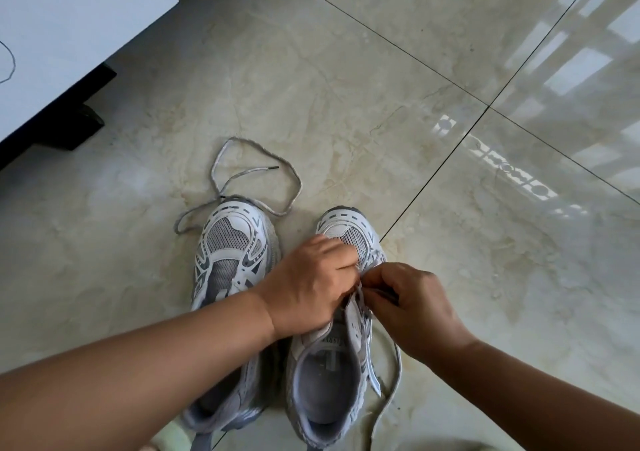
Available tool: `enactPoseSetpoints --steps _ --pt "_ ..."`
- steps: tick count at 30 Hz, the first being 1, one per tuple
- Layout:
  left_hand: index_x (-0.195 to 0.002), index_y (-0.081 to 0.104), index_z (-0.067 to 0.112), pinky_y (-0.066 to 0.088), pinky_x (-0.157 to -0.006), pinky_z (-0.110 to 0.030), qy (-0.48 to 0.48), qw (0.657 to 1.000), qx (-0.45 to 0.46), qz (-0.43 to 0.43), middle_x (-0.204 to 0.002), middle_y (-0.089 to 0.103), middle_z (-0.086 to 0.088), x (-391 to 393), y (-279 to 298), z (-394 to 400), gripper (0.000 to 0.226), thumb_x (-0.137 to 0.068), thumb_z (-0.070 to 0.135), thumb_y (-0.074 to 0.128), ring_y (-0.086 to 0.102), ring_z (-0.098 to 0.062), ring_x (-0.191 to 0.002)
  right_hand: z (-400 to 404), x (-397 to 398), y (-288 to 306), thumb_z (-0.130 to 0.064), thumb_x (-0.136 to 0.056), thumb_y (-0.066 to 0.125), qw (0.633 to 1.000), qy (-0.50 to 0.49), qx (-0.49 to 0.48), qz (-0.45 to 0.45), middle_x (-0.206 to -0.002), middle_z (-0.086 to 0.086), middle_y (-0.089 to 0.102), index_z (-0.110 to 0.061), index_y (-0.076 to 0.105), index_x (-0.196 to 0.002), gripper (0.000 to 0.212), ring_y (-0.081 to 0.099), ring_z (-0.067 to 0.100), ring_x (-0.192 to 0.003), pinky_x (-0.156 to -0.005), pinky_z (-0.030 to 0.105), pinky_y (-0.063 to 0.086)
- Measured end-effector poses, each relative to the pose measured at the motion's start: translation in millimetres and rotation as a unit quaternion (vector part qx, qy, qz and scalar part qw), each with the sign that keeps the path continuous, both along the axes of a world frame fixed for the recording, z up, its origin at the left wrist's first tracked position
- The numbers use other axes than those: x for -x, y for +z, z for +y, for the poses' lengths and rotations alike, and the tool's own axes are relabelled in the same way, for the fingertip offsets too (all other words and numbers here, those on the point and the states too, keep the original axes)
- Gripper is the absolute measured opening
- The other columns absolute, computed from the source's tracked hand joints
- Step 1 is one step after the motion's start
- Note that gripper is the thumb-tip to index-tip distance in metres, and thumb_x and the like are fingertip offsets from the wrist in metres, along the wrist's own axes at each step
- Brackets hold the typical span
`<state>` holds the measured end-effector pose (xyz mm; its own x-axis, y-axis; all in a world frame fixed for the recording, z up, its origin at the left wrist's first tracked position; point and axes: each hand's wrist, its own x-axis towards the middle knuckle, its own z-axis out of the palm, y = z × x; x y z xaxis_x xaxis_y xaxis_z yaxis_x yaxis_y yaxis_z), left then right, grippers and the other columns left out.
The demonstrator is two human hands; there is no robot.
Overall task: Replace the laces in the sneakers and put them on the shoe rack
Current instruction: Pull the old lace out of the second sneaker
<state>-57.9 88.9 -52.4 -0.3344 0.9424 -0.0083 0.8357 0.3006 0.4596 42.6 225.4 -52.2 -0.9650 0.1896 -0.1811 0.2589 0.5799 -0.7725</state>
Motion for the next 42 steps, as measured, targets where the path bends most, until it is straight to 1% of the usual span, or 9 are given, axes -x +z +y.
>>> enactPoseSetpoints --steps 3,7,10,13,20,29,34,37,42 --pt "-0.070 0.068 0.009 0.041 -0.064 -0.027 0.086 0.992 0.000 -0.089 -0.070 0.054 0.002 -6 -6 -2 0.011 -0.075 0.017 0.061 0.054 -0.018 -0.065 2 -1 -2 -0.014 -0.071 0.059 1.000 0.005 0.000 0.008 -0.066 -0.010 0.063 -0.014 0.070 -0.074 0.012 0.058 0.007 -0.069 -0.057 0.010 0.042" --pt "-0.068 0.069 0.010 0.031 -0.060 -0.005 0.210 0.959 -0.016 -0.190 -0.066 0.046 0.017 -10 -5 -4 0.011 -0.074 0.017 0.075 0.047 0.000 -0.060 1 -5 -4 -0.015 -0.073 0.062 0.999 -0.032 0.021 0.029 -0.067 -0.013 0.064 -0.015 0.070 -0.074 0.009 0.060 0.005 -0.064 -0.055 0.015 0.046" --pt "-0.071 0.068 0.008 0.041 -0.063 -0.023 0.172 0.970 -0.009 -0.172 -0.073 0.056 0.001 -11 -5 -4 0.007 -0.075 0.014 0.068 0.055 -0.016 -0.065 -1 -6 -7 -0.015 -0.074 0.060 0.997 -0.059 0.044 0.022 -0.066 -0.016 0.062 -0.015 0.069 -0.074 0.008 0.061 0.006 -0.063 -0.054 0.014 0.045" --pt "-0.072 0.067 0.008 0.042 -0.061 -0.020 0.184 0.964 -0.016 -0.192 -0.077 0.059 0.000 -14 -6 -4 0.004 -0.075 0.010 0.067 0.057 -0.014 -0.069 -4 -7 -7 -0.014 -0.074 0.060 0.997 -0.069 0.036 0.029 -0.065 -0.011 0.062 -0.014 0.067 -0.072 0.007 0.059 0.006 -0.063 -0.052 0.014 0.043" --pt "-0.066 0.066 0.016 0.038 -0.073 -0.002 0.352 0.834 -0.031 -0.424 -0.084 0.063 0.012 -19 -2 4 0.016 -0.078 0.006 0.071 0.059 0.004 -0.081 -8 -13 -8 -0.011 -0.075 0.065 0.995 -0.086 0.010 0.045 -0.060 -0.009 0.056 -0.012 0.061 -0.068 0.008 0.053 0.007 -0.060 -0.049 0.014 0.039" --pt "-0.069 0.066 0.012 0.037 -0.072 -0.024 0.137 0.980 -0.044 -0.135 -0.074 0.056 0.006 -13 -5 2 0.015 -0.074 0.023 0.057 0.051 -0.009 -0.073 1 -5 1 0.005 -0.076 0.065 0.992 -0.064 0.107 -0.036 -0.060 -0.020 0.062 -0.023 0.063 -0.068 0.030 0.060 0.006 -0.057 -0.055 0.021 0.050" --pt "-0.072 0.072 0.019 0.046 -0.074 -0.034 0.199 0.962 -0.047 -0.182 -0.078 0.062 0.014 -16 -12 -9 0.023 -0.073 0.035 0.056 0.058 -0.004 -0.078 3 -5 7 0.008 -0.081 0.058 0.970 -0.106 0.191 -0.101 -0.066 0.005 0.070 -0.008 0.062 -0.072 0.018 0.068 0.014 -0.063 -0.063 0.028 0.056" --pt "-0.071 0.072 0.017 0.051 -0.068 -0.039 0.225 0.950 -0.064 -0.206 -0.075 0.060 0.012 -9 -12 -13 0.021 -0.073 0.034 0.058 0.061 -0.007 -0.072 8 -11 8 0.012 -0.085 0.050 0.924 -0.189 0.303 -0.138 -0.079 0.012 0.072 0.004 0.055 -0.079 0.011 0.071 0.021 -0.073 -0.067 0.032 0.058" --pt "-0.071 0.073 0.018 0.046 -0.068 -0.021 0.203 0.956 -0.073 -0.200 -0.080 0.056 0.009 -7 7 -20 0.019 -0.073 0.028 0.057 0.055 -0.001 -0.074 20 -9 4 0.002 -0.072 0.063 0.986 -0.110 0.071 -0.100 -0.081 -0.001 0.068 -0.011 0.058 -0.072 0.013 0.065 0.018 -0.079 -0.073 0.036 0.054"
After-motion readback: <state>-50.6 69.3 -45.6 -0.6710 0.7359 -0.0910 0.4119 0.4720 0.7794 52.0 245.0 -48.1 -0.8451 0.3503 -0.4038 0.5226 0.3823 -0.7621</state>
